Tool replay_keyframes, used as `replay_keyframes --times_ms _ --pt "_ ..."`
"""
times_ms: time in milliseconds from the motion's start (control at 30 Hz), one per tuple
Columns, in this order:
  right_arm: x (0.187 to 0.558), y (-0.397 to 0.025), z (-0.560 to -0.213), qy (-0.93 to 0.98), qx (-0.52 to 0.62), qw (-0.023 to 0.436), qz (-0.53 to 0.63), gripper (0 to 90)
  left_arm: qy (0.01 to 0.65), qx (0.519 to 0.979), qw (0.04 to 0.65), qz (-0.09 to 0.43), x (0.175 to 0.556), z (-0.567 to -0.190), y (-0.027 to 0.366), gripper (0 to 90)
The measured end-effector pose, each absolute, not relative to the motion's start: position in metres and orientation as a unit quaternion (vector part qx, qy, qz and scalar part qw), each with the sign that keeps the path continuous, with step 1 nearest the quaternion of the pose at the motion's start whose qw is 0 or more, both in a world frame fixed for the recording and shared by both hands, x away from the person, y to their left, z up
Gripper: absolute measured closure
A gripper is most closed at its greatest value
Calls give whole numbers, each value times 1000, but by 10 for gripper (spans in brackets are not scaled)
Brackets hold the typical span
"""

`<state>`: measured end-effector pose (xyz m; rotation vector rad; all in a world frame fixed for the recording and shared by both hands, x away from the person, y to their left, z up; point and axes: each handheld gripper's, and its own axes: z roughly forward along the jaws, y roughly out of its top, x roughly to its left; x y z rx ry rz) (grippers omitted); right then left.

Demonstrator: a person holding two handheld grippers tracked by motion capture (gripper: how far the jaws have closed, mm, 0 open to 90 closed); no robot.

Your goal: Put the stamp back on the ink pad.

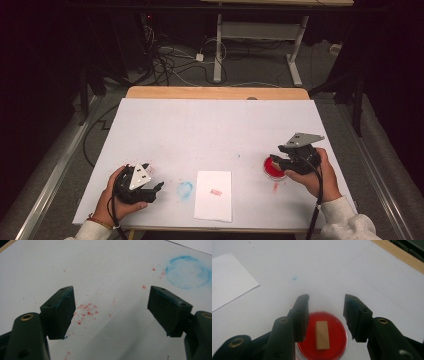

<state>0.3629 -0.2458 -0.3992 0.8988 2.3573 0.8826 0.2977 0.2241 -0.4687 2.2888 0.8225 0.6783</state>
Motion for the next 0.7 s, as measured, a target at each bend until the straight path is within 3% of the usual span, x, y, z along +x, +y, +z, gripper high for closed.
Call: replay_keyframes --times_ms 300,700 --pt "356 -244 -393 832 314 273 367 378 310 864 303 256 298 -469 224 219" --pt "348 -236 -389 796 316 315 409 224 311 863 305 256 298 -468 224 218"
